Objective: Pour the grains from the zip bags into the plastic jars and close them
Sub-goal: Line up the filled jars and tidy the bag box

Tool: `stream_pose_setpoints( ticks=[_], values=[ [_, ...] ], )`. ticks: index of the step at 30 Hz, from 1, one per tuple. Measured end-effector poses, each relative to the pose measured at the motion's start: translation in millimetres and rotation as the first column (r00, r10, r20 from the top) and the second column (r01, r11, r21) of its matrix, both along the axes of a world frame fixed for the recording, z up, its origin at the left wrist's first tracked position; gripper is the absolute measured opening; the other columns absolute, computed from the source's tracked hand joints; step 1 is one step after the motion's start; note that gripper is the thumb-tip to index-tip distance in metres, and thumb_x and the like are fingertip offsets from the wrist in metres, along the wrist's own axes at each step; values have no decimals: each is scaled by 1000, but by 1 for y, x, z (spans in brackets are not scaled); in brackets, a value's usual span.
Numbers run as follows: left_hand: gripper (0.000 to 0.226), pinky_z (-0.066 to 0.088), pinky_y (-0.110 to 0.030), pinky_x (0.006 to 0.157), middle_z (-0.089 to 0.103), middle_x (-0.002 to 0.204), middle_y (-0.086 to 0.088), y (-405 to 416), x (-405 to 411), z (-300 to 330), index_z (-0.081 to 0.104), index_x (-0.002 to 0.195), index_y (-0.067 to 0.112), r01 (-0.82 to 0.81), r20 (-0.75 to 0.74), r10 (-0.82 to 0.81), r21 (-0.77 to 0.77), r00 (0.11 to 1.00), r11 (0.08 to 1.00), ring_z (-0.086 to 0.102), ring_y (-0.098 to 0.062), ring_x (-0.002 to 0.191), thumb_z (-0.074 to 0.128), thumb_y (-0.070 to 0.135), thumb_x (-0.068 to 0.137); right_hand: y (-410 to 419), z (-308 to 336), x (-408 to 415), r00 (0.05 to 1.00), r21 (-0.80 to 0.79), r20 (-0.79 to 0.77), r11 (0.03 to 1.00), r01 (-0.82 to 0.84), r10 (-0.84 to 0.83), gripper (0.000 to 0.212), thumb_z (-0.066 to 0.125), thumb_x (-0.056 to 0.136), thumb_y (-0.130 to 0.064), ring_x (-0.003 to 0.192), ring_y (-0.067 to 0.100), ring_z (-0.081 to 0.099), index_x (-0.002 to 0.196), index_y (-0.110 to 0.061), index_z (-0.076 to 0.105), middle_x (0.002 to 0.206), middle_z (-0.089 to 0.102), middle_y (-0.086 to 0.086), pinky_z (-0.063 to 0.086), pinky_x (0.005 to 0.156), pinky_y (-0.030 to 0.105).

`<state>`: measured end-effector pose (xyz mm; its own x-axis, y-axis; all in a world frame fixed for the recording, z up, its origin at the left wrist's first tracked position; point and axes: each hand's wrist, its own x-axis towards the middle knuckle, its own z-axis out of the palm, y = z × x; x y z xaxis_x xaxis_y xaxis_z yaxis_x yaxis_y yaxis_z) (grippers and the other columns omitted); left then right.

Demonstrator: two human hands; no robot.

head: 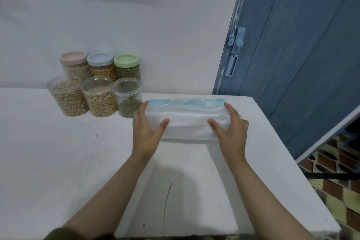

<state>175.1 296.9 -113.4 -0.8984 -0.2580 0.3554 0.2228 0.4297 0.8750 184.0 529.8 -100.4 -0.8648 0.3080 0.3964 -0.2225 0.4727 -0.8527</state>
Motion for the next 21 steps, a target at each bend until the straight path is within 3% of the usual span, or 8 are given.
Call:
stream_pose_setpoints(
  ticks=[3, 6, 10, 15, 17, 21],
  values=[
    [77, 30, -32, 113, 26, 140, 13, -5, -23, 16, 24, 150, 34, 33, -78, -35, -37, 996, 999, 32, -14, 137, 66, 49, 88, -3, 11, -20, 997, -15, -67, 1000, 27, -28, 61, 74, 86, -42, 109, 7, 33, 141, -38, 47, 106, 50, -23, 28, 90, 4],
    [76, 26, -30, 113, 29, 145, 2, -7, -43, 26, 25, 151, 27, 5, -143, -15, -71, 990, 997, 28, -9, 135, 64, 47, 89, -4, 20, -45, 992, 6, -119, 999, 49, -48, 63, 72, 87, -46, 106, 10, 33, 144, -37, 45, 109, 55, -9, 33, 93, 15],
    [72, 24, -26, 110, 27, 149, -3, -4, -64, 30, 24, 151, 24, -13, -150, -1, -96, 989, 995, 23, -3, 131, 64, 40, 93, -3, 20, -78, 985, 100, -154, 990, 100, -84, 67, 66, 91, -47, 103, 9, 32, 150, -30, 38, 111, 50, -3, 33, 96, 28],
    [62, 25, -32, 114, 31, 148, -8, -8, -86, 12, 29, 150, 17, 72, -56, -90, -260, 994, 963, 32, -14, 134, 59, 28, 97, 9, -12, -94, 1000, 98, -1, 995, 20, -20, 56, 65, 93, -42, 115, 12, 30, 142, -22, 47, 132, 51, 5, 31, 96, 26],
    [57, 22, -41, 114, 32, 150, -5, -13, -89, 3, 29, 151, 20, 96, 42, -87, -340, 995, 935, 33, -20, 138, 54, 28, 100, 16, -25, -97, 998, 149, 64, 989, -7, -3, 55, 64, 93, -43, 114, 13, 31, 141, -22, 47, 128, 52, 5, 33, 96, 29],
    [54, 11, -42, 116, 25, 151, -5, -14, -94, -5, 26, 151, 28, 120, 221, -38, -371, 974, 921, 32, -24, 137, 48, 31, 102, 24, -26, -110, 980, 264, 196, 962, -63, 11, 53, 62, 93, -46, 117, 26, 40, 138, -23, 47, 126, 54, 7, 33, 91, 30]
  ],
)
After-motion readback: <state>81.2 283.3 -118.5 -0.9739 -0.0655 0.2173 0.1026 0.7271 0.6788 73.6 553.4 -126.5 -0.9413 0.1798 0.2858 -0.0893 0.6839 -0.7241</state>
